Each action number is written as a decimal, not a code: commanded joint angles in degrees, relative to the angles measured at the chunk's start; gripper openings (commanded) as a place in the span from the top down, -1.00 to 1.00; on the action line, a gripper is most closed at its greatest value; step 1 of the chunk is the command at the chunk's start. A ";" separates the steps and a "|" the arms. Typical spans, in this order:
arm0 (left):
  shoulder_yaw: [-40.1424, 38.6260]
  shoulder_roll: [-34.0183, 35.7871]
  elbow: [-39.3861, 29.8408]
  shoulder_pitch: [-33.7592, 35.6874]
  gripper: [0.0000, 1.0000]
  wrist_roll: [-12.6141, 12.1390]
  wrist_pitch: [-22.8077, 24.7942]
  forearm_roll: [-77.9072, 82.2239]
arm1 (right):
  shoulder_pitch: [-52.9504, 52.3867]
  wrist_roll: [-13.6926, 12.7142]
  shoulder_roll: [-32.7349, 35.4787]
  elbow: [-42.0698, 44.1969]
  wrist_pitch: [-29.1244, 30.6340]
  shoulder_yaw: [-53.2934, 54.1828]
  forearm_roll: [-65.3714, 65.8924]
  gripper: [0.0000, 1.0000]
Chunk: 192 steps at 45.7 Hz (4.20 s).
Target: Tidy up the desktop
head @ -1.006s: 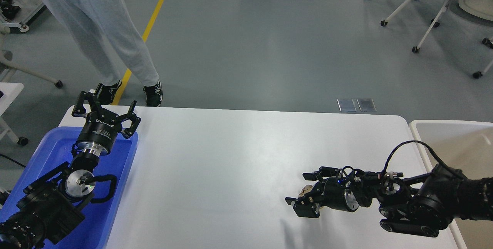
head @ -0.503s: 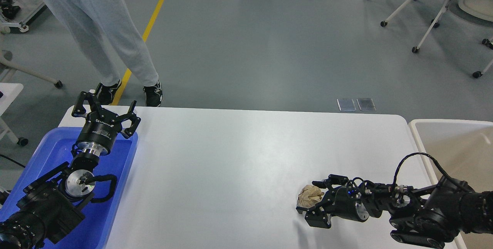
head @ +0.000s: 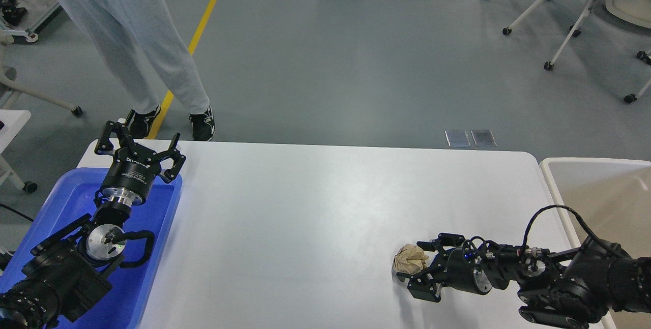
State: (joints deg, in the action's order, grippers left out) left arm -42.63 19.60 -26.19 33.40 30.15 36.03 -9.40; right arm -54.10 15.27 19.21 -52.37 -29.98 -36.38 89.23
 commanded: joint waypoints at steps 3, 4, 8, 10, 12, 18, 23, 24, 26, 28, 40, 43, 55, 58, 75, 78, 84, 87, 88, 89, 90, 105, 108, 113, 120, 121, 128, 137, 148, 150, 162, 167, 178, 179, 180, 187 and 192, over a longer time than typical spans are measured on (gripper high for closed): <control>0.00 0.00 0.00 0.00 -1.00 0.00 0.00 0.00 | 0.13 0.11 -0.32 1.92 -0.17 -0.09 -0.11 -0.71; 0.00 0.00 0.00 0.00 -1.00 0.00 0.00 0.00 | 0.13 0.11 -0.32 1.92 -0.17 -0.01 -0.11 -0.69; 0.00 0.00 0.00 0.00 -1.00 0.00 0.00 0.00 | 0.22 0.11 -0.32 1.92 -0.17 -0.45 -0.02 -0.55; 0.00 0.00 0.00 0.00 -1.00 0.00 0.00 0.00 | 0.31 0.11 -0.32 1.92 -0.17 -0.45 -0.02 -0.39; 0.00 0.00 0.00 0.00 -1.00 0.00 0.00 0.00 | 0.40 0.11 -0.32 2.01 0.01 -0.45 -0.02 -0.03; 0.00 0.00 0.00 0.00 -1.00 0.00 0.00 0.00 | 0.40 0.11 -0.49 1.92 0.19 -0.62 0.06 0.58; 0.00 0.00 0.00 0.00 -1.00 0.00 0.00 0.00 | 0.31 0.11 -0.49 2.01 0.54 -0.80 0.15 1.00; 0.00 0.00 0.00 0.00 -1.00 0.00 0.00 0.00 | 0.31 0.11 -0.49 1.92 0.62 -0.80 0.15 1.00; 0.00 0.00 0.00 0.00 -1.00 0.00 0.00 0.00 | 0.13 0.11 -0.49 2.01 0.80 -0.80 0.06 1.00; 0.00 0.00 0.00 0.00 -1.00 0.00 0.00 0.00 | -0.13 0.11 -0.41 1.92 0.89 -0.71 0.06 1.00; 0.00 0.00 0.00 0.00 -1.00 0.00 0.00 0.00 | -3.73 2.31 1.61 -2.90 2.55 -0.36 -5.64 1.00; 0.00 0.00 0.00 0.00 -1.00 0.00 0.00 0.00 | -6.36 2.31 3.37 -7.21 4.66 -0.27 -8.28 1.00; 0.00 0.00 0.00 0.00 -1.00 0.00 0.00 0.00 | -18.67 2.22 13.38 -23.21 11.34 0.17 -16.63 1.00; 0.00 0.00 0.00 0.00 -1.00 0.00 0.00 0.09 | -22.27 2.22 16.46 -26.55 13.62 0.17 -17.69 1.00; 0.00 0.00 0.00 0.00 -1.00 0.00 0.00 0.00 | -41.17 3.97 29.21 -30.86 32.52 5.96 -18.31 1.00; 0.00 0.00 0.00 0.00 -1.00 0.00 0.00 0.00 | -42.40 3.98 30.62 -30.86 36.30 9.47 -18.31 1.00; 0.00 0.00 0.00 0.00 -1.00 0.00 0.00 0.00 | -43.28 3.71 32.73 -30.51 40.52 14.93 -18.13 1.00; 0.00 0.00 0.00 0.00 -1.00 0.00 0.00 0.00 | -44.07 3.62 33.60 -30.25 41.32 15.20 -18.04 1.00; 0.00 0.00 0.00 0.00 -1.00 0.00 0.00 0.00 | -44.51 3.62 33.96 -30.25 41.32 15.11 -18.13 1.00; 0.00 0.00 0.00 0.00 -1.00 0.00 0.00 0.00 | -44.86 3.62 34.39 -30.34 41.41 15.02 -18.13 1.00; 0.00 0.00 0.00 0.00 -1.00 0.00 0.00 0.00 | -45.04 3.71 34.75 -30.34 41.58 15.02 -18.13 1.00; 0.00 0.00 0.00 -0.09 -1.00 0.00 0.00 0.00 | -34.94 3.97 42.21 -21.12 39.74 15.28 -18.83 1.00; 0.00 0.00 0.00 0.00 -1.00 0.00 0.00 0.00 | -31.61 4.24 43.71 -19.09 38.33 16.34 -21.46 1.00; 0.00 0.00 0.00 0.00 -1.00 0.00 0.00 0.00 | -25.72 4.41 45.29 -15.67 37.19 18.97 -28.31 1.00; 0.00 0.00 0.00 -0.09 -1.00 0.00 0.00 0.00 | -17.28 4.59 46.88 -11.27 33.76 22.14 -35.61 1.00; 0.00 0.00 0.00 -0.09 -1.00 0.00 0.00 0.00 | -16.05 4.59 47.05 -10.48 33.50 22.49 -36.93 1.00; 0.00 0.00 0.00 -0.09 -1.00 0.00 0.00 0.00 | -7.53 4.59 46.53 -3.98 31.83 23.28 -41.33 1.00; 0.00 0.00 0.00 -0.09 -1.00 0.00 0.00 0.00 | 1.71 4.59 41.96 7.71 29.90 23.46 -45.46 1.00; 0.00 0.00 0.00 -0.09 -1.00 0.00 0.00 0.00 | 9.71 4.15 33.27 21.59 28.66 23.72 -57.06 1.00; 0.00 0.00 0.00 -0.09 -1.00 0.00 0.00 0.00 | 11.20 4.06 31.51 24.32 28.84 23.72 -58.99 1.00; 0.00 0.00 0.00 -0.09 -1.00 0.00 0.00 0.00 | 17.53 3.98 21.40 38.21 29.54 23.81 -62.77 1.00; 0.00 0.00 0.00 -0.09 -1.00 0.00 0.00 0.00 | 19.11 3.71 17.18 43.66 29.72 23.72 -64.71 1.00; 0.00 0.00 0.00 -0.09 -1.00 0.00 0.00 0.00 | 20.17 3.01 11.55 49.47 29.19 23.81 -65.06 1.00; 0.00 0.00 0.00 -0.09 -1.00 0.00 0.00 0.00 | 20.17 2.75 11.29 49.73 29.10 23.90 -65.06 1.00; 0.00 0.00 0.00 -0.09 -1.00 0.00 0.00 0.00 | 20.17 2.48 11.02 49.99 29.01 23.98 -65.06 1.00; 0.00 0.00 0.00 -0.09 -1.00 0.00 0.00 0.00 | 20.08 0.81 9.88 51.31 28.93 23.99 -65.06 1.00; 0.00 0.00 0.00 -0.09 -1.00 0.00 0.00 0.00 | 20.08 0.02 9.53 51.49 28.66 23.99 -65.06 1.00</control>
State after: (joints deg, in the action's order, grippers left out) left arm -42.63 19.60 -26.19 33.31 30.15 36.03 -9.40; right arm -34.47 17.11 31.09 -3.39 -0.88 -12.46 24.55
